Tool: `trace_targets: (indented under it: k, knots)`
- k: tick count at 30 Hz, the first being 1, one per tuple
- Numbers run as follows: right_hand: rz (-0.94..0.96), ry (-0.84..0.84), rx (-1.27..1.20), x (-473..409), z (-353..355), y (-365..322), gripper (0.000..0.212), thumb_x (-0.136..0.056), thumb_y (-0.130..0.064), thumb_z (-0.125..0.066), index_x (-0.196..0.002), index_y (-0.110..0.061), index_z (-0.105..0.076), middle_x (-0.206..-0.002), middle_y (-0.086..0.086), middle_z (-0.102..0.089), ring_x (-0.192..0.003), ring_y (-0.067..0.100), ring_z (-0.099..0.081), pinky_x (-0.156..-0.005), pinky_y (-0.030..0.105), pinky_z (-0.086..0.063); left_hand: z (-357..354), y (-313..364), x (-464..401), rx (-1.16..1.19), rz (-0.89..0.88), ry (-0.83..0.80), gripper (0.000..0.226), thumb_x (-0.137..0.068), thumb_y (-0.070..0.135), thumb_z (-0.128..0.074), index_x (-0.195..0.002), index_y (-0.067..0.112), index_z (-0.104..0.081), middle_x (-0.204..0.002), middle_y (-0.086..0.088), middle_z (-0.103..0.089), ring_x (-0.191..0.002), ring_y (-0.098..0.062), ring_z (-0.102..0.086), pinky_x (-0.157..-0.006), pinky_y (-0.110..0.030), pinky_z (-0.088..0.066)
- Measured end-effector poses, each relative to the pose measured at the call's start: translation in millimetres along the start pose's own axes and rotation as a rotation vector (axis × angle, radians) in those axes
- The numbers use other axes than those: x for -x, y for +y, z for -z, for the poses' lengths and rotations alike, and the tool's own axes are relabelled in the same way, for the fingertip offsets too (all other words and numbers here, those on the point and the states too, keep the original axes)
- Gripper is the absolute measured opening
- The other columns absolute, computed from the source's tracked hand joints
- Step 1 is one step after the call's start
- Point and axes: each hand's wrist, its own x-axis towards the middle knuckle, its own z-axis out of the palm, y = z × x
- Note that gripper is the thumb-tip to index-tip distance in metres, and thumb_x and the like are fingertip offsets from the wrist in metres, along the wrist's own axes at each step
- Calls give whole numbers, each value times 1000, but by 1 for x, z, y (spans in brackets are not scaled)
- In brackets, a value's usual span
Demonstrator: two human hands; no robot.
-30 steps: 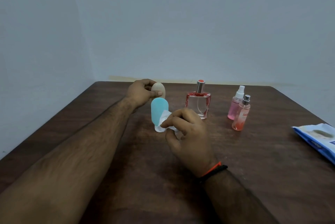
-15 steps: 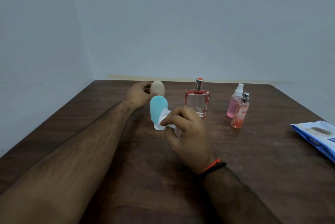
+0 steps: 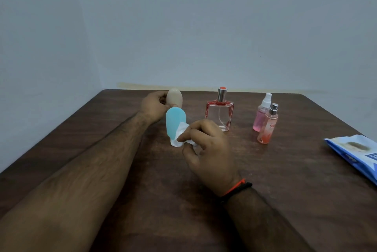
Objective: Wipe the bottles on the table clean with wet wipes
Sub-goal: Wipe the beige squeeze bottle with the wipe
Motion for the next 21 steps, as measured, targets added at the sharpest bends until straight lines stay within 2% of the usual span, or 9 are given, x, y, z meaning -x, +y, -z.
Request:
trace_targets:
  k: [6, 11, 14, 16, 17, 19, 21]
  knots:
    - [1, -4, 10, 0, 0, 1, 15, -75, -3, -69, -85, -13, -73, -89, -2, -61, -86, 12, -56, -74, 23, -50, 0, 1, 3, -3, -22, 14, 59, -74, 12, -85, -128, 19, -62, -114, 2, -71, -101, -15, -67, -92, -34, -56]
    - [6, 25, 10, 0, 0, 2, 16, -75, 0, -69, -86, -12, -74, -87, 0, -61, -84, 15, -56, -71, 29, -51, 14, -2, 12, 67, -7, 29, 63, -82, 14, -79, -138, 18, -51, -123, 4, -66, -107, -15, -64, -98, -33, -52]
    - [-4, 50, -22, -1, 2, 2, 22, -79, 1, -70, -96, -12, -74, -90, 1, -63, -84, 15, -58, -71, 29, -51, 30, 15, 40, -3, -92, 270, 38, -92, 17, -66, -129, 18, -55, -102, 9, -65, -88, -6, -60, -88, -28, -52]
    - [-21, 57, -78, -3, 5, 0, 26, -81, -1, -71, -104, -13, -73, -94, 1, -66, -83, 12, -60, -71, 26, -52, 38, 33, 78, -9, -244, 422, 19, -95, 19, -62, -114, 17, -59, -86, 13, -60, -75, -1, -56, -73, -18, -49]
    - [-38, 64, -114, -4, 7, -2, 26, -82, -3, -72, -106, -13, -72, -96, 0, -68, -83, 9, -62, -70, 25, -53, 41, 40, 100, 1, -330, 446, 13, -96, 19, -62, -108, 16, -61, -84, 14, -59, -73, -1, -56, -67, -11, -45]
    - [-124, 87, -203, -5, 9, -4, 24, -83, -7, -75, -106, -14, -73, -96, -2, -71, -83, 8, -66, -70, 27, -56, 45, 52, 141, 13, -450, 379, 4, -95, 18, -64, -97, 15, -64, -80, 14, -63, -72, -3, -59, -62, -11, -44]
    - [-284, 84, -327, -5, 10, -4, 20, -83, -12, -77, -102, -16, -75, -92, -3, -73, -81, 10, -69, -71, 32, -59, 43, 53, 165, 56, -399, 226, 3, -93, 20, -68, -92, 17, -67, -77, 11, -66, -71, -7, -61, -61, -20, -48]
